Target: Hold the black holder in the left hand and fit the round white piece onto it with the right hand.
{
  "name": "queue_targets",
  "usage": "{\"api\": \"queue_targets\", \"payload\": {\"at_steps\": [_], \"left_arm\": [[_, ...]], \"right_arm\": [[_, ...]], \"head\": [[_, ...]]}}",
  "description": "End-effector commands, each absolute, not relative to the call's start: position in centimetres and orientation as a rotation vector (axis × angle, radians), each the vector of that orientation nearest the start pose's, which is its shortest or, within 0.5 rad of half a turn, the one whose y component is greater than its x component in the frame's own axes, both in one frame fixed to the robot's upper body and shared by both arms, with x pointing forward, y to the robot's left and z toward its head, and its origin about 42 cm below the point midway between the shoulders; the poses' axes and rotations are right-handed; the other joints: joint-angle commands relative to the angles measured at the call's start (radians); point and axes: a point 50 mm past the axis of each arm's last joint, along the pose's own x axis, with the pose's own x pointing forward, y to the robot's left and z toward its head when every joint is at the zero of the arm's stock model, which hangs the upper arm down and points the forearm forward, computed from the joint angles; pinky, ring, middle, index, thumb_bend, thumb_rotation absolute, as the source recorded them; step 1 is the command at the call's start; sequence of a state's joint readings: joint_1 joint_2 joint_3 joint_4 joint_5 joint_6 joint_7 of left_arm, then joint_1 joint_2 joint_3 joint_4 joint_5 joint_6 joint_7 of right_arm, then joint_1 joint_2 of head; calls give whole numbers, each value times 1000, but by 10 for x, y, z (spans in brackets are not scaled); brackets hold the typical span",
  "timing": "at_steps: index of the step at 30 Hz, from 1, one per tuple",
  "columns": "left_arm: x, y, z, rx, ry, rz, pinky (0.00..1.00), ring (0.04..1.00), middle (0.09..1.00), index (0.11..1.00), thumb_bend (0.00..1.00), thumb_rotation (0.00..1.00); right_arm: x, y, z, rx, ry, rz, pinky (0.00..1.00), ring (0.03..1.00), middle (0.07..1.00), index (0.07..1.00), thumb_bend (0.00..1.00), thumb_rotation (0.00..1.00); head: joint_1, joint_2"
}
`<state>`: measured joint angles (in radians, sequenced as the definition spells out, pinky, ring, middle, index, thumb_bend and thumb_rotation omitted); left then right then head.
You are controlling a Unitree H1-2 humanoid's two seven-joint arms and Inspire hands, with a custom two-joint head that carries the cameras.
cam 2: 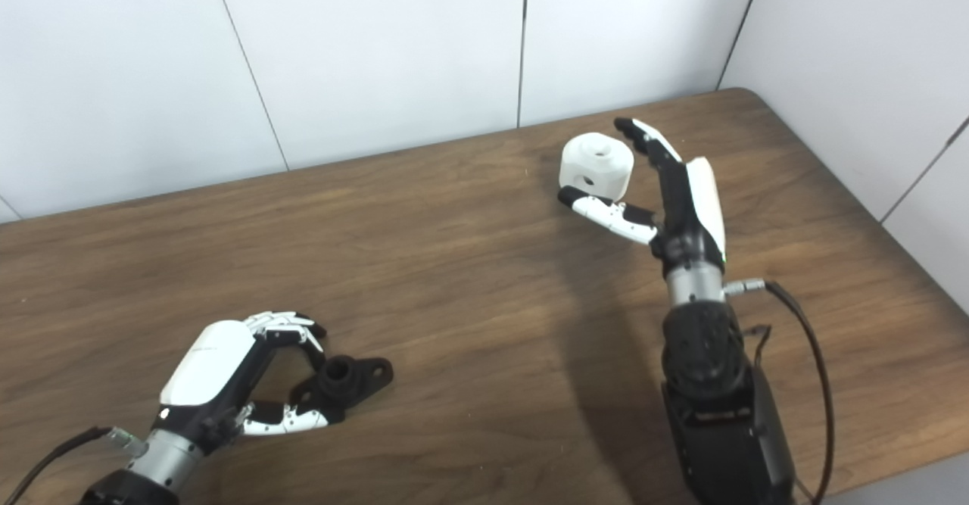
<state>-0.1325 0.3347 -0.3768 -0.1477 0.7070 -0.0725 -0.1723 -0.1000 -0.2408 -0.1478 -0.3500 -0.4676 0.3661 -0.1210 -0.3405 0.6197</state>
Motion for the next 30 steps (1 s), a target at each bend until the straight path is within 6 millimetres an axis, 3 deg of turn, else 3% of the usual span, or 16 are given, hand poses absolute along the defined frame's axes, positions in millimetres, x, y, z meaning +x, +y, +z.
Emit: {"api": "queue_targets", "payload": {"at_steps": [1, 9, 12, 17, 30], "left_arm": [[292, 198, 137, 1064, -293, -558, 847, 789, 732, 483, 522, 49], [292, 202, 136, 1069, -291, -556, 833, 783, 733, 483, 522, 48], [292, 203, 135, 1058, -297, -554, 830, 782, 731, 483, 522, 47], [292, 203, 135, 1055, -301, -545, 821, 787, 740, 483, 522, 48], [294, 204, 138, 1059, -295, -546, 822, 798, 746, 483, 521, 47]], "right_arm": [[304, -323, 237, -711, -185, -463, 987, 907, 897, 841, 740, 405], [334, -334, 247, -813, -154, -444, 923, 975, 972, 864, 859, 342], [350, -342, 252, -851, -127, -426, 985, 996, 994, 871, 898, 329], [373, -355, 258, -926, -53, -449, 1000, 1000, 1000, 833, 979, 312], [402, -372, 264, -1001, 36, -477, 1000, 1000, 1000, 801, 978, 304]], "head": [[-4, -3], [-19, -14], [-25, -19], [-27, -22], [-29, -36]]}}
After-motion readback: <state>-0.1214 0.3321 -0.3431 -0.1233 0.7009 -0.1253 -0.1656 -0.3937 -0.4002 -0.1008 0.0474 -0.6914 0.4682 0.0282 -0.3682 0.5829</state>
